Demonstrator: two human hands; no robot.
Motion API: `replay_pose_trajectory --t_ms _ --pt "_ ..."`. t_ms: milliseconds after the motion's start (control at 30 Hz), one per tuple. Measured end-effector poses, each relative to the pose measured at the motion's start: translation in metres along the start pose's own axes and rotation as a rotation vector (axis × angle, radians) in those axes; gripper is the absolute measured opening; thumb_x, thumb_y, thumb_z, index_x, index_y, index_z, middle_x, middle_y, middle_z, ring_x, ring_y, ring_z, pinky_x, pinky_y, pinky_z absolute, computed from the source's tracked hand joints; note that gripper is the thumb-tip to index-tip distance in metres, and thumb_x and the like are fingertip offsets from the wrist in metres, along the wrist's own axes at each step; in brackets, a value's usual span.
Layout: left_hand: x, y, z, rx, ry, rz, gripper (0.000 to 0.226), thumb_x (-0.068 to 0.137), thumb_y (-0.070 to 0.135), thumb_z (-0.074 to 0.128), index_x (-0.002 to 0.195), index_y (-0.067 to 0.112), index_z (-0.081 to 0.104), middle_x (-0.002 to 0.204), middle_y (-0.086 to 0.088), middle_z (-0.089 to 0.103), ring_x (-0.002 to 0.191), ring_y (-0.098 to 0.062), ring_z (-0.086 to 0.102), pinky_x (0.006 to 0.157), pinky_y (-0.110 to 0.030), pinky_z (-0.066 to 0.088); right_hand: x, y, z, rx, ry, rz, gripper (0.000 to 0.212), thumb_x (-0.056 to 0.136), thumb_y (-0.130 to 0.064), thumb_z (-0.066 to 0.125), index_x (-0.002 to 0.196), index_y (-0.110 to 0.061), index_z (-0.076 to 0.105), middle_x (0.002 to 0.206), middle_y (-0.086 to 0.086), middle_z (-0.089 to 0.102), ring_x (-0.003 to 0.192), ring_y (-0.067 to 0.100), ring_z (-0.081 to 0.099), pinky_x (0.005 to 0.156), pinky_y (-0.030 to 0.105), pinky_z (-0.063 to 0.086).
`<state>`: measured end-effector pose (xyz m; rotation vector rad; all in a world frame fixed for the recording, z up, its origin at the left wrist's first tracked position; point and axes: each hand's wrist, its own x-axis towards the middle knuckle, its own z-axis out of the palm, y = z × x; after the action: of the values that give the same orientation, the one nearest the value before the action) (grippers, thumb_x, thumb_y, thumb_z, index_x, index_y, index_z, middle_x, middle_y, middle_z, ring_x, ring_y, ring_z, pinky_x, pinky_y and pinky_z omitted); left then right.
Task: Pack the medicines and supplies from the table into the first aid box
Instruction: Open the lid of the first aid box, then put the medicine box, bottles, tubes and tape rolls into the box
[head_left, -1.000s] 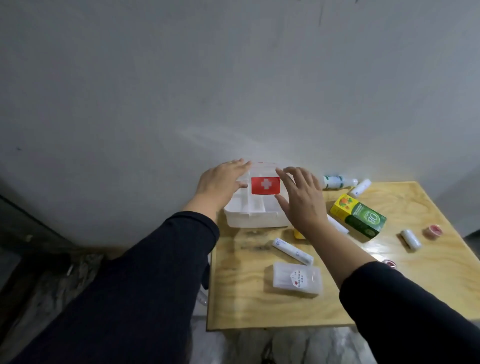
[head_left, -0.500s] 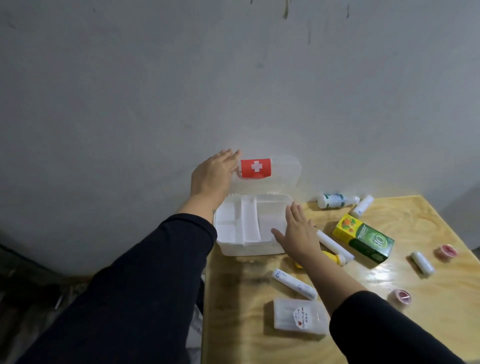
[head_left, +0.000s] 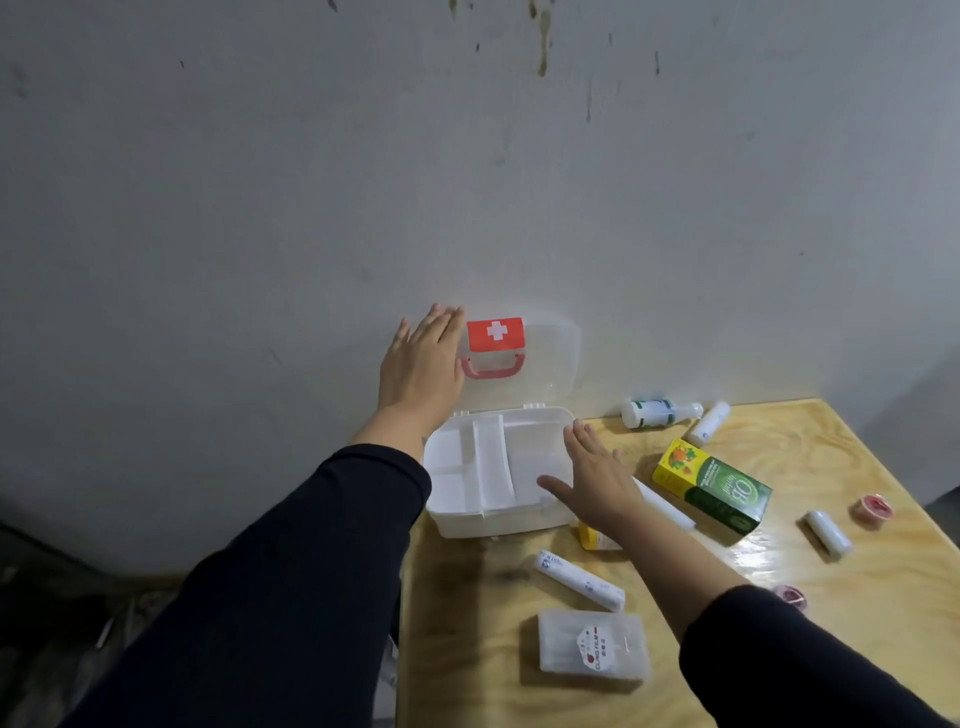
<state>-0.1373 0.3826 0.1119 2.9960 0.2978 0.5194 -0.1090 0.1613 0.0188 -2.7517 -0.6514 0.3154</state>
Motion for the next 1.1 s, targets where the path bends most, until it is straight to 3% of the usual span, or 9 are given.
replay_pose_trajectory --t_ms 267,500,667,767,900,1000,1100 --pt "-0.046 0.032 0.009 0.009 0.019 -0.008 0.069 0.094 0.017 0.04 0.153 0.012 0.005 0.162 -0.004 0.009 0.15 -0.018 0.005 0.122 -0.041 0.006 -0.017 0.038 -0.031 -0.054 -0.014 0.055 0.071 0.092 -0.045 0.049 0.148 -0.011 0.019 0.16 0.008 0.013 0.148 0.024 0.008 0.117 0.052 0.017" --pt "-0.085 0.048 0.056 -0.081 -0.242 -0.113 0.068 0.097 0.037 0.035 0.153 0.011 0.006 0.163 -0.004 0.008 0.15 -0.017 0.005 0.122 -0.04 0.004 -0.043 0.12 -0.044 -0.022 0.038 0.264 0.057 0.087 -0.026 0.061 0.138 -0.011 0.041 0.146 0.016 0.04 0.133 0.035 0.035 0.107 0.042 0.035" --pt "-0.1 0.051 0.084 -0.093 -0.376 -0.233 0.072 0.097 0.047 0.027 0.153 0.012 0.0 0.163 -0.004 0.002 0.15 -0.017 0.002 0.122 -0.042 0.0 -0.053 0.16 -0.039 0.064 0.041 0.443 0.06 0.084 -0.02 0.064 0.138 -0.011 0.04 0.147 0.023 0.032 0.129 0.04 0.039 0.108 0.041 0.035" --pt "-0.107 0.053 0.093 -0.044 -0.358 -0.246 0.07 0.097 0.049 0.021 0.153 0.012 0.004 0.163 -0.004 0.006 0.15 -0.017 0.006 0.121 -0.042 0.002 -0.052 0.167 -0.03 0.195 0.114 0.451 0.055 0.084 -0.011 0.064 0.135 -0.011 0.045 0.151 0.017 0.029 0.132 0.036 0.039 0.106 0.038 0.037" --pt "-0.108 0.052 0.097 -0.018 -0.336 -0.229 0.069 0.097 0.05 0.018 0.153 0.012 0.006 0.163 -0.004 0.007 0.15 -0.017 0.008 0.121 -0.039 0.003 -0.052 0.175 -0.025 0.301 0.241 0.44 0.042 0.082 0.0 0.062 0.123 -0.009 0.056 0.138 0.012 0.044 0.116 0.033 0.051 0.086 0.029 0.041" --pt "-0.108 0.052 0.098 -0.016 -0.357 -0.232 0.068 0.098 0.048 0.02 0.153 0.011 0.006 0.163 -0.004 0.007 0.15 -0.017 0.007 0.121 -0.038 0.003 -0.055 0.174 -0.033 0.34 0.256 0.416 0.044 0.081 -0.002 0.066 0.123 -0.01 0.057 0.134 0.012 0.045 0.117 0.03 0.049 0.091 0.03 0.04" --pt "-0.106 0.051 0.097 -0.019 -0.393 -0.239 0.069 0.097 0.048 0.02 0.153 0.011 0.004 0.163 -0.003 0.003 0.15 -0.016 0.005 0.122 -0.038 0.002 -0.054 0.164 -0.051 0.387 0.303 0.347 0.046 0.078 -0.004 0.07 0.123 -0.009 0.059 0.13 0.012 0.048 0.117 0.027 0.049 0.09 0.022 0.034"
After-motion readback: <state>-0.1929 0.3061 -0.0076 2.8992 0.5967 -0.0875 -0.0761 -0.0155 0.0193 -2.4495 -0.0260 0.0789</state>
